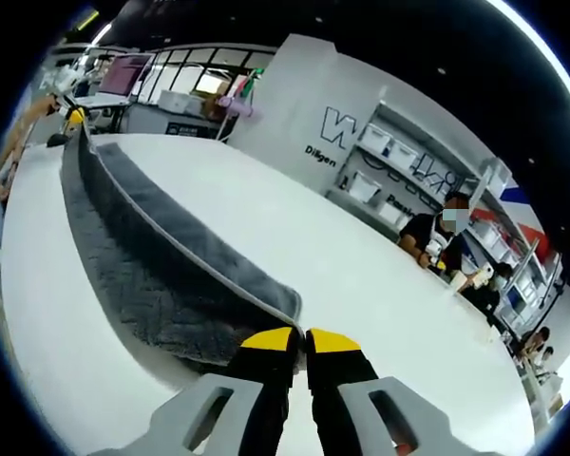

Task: Fold the towel on the table until its edges align and the towel forms a compact rectangular stack.

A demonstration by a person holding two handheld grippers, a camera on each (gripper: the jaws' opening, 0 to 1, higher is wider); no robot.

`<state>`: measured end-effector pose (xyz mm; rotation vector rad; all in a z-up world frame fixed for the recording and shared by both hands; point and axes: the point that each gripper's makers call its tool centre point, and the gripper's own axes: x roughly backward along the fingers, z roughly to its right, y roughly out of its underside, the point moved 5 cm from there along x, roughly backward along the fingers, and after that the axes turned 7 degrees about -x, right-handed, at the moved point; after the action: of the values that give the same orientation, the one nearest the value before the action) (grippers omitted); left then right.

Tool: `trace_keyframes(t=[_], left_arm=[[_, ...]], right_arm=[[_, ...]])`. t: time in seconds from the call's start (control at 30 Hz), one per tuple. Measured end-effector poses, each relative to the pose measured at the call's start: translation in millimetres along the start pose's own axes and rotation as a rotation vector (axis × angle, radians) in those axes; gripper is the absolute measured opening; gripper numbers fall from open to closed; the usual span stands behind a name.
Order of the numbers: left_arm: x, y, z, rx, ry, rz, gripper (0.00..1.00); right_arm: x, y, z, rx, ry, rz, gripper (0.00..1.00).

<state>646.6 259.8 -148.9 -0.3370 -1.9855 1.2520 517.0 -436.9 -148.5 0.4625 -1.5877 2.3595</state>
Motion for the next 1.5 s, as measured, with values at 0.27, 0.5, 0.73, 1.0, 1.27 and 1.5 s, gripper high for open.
trace_keyframes(t=[0.27,0.5,0.73,1.0,1.27,1.5], left_arm=[[-2,-1.0,1.2,-0.006,0.001,-0.008,0.03],[-3,-3.9,-1.6,-0.006,-0.001,-0.006,0.03],[-6,-6.1,-6.8,-0.001,-0.004,-0.004,0.03],[-11,-7.4,-13.8,0.005,-0.006,-0.001,0.03],[-12,-9.5,-18.9,0.016,-0.006,0.006,0.03],[-14,-11.9,-22.8,0.019,-0.011,0.007,0.03]], right_arm=[[-1,-3.4,1,0.005,0.001,0.000,0.01],[-2,-5.9,2,-0.004,-0.005,0.005,0.01],[-4,-9.9,5,-0.008,-0.007,0.010,0.01],[-7,-13.7,8,-0.010,-0.002,0.007,0.01],[-10,-21.2,9,-0.008,0.001,0.007,0.01],[-15,-28.2,12,-0.002,0.001,0.006,0.01]])
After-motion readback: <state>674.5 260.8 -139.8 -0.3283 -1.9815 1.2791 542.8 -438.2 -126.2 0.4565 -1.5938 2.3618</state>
